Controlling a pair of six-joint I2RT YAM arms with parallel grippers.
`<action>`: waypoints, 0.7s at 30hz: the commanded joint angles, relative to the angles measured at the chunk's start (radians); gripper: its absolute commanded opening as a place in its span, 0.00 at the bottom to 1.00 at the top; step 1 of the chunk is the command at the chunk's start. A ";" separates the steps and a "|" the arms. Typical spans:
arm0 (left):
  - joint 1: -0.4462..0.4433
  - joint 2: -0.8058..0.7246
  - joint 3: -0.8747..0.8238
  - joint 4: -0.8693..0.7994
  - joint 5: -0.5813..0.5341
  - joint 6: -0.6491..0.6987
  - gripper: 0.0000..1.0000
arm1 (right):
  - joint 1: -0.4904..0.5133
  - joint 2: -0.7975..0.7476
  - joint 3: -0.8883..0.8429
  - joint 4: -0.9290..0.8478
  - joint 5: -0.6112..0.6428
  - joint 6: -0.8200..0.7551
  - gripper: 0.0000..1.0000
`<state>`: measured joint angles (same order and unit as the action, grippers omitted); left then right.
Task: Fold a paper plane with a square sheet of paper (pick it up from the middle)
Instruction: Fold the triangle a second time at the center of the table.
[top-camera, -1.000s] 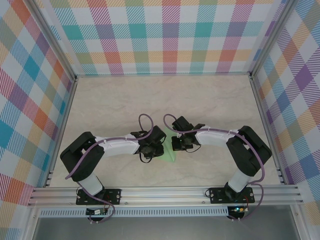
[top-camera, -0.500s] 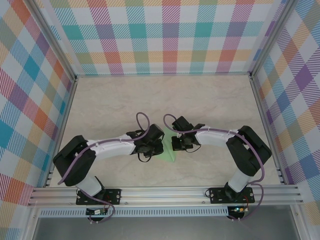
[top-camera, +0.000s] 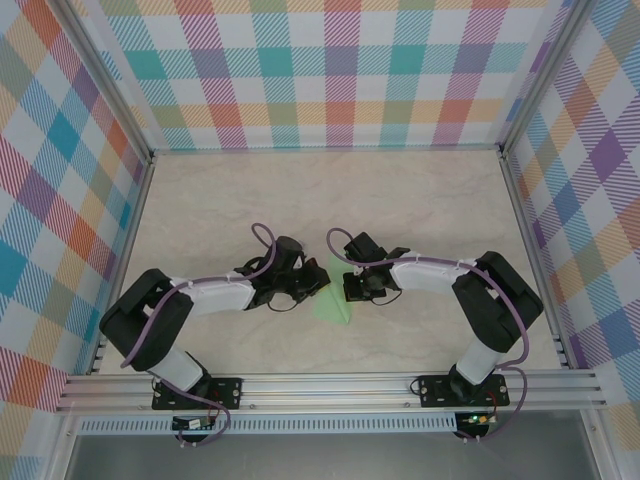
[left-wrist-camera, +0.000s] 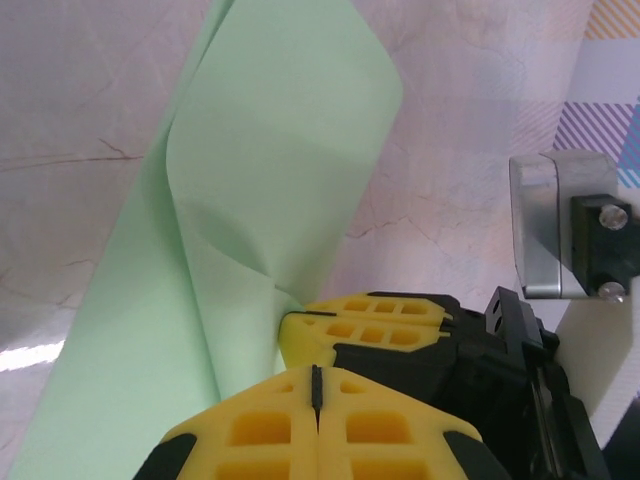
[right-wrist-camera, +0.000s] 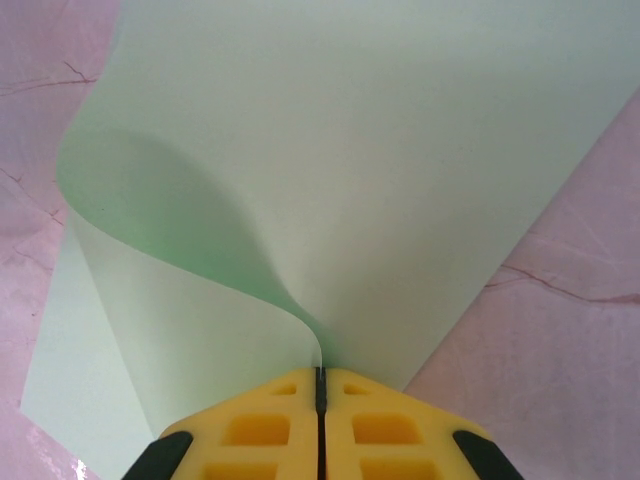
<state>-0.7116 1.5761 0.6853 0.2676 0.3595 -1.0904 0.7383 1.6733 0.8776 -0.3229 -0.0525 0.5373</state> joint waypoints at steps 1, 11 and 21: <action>0.000 0.038 0.016 0.126 0.050 -0.043 0.00 | -0.007 0.034 -0.011 -0.012 0.024 -0.002 0.07; -0.002 0.104 0.012 0.175 0.077 -0.045 0.00 | -0.007 0.035 -0.018 -0.008 0.025 0.000 0.07; -0.008 0.156 0.018 0.194 0.085 -0.040 0.00 | -0.007 0.040 -0.017 -0.008 0.026 0.001 0.07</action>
<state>-0.7128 1.7111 0.6853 0.4229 0.4267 -1.1294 0.7383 1.6741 0.8776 -0.3222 -0.0525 0.5373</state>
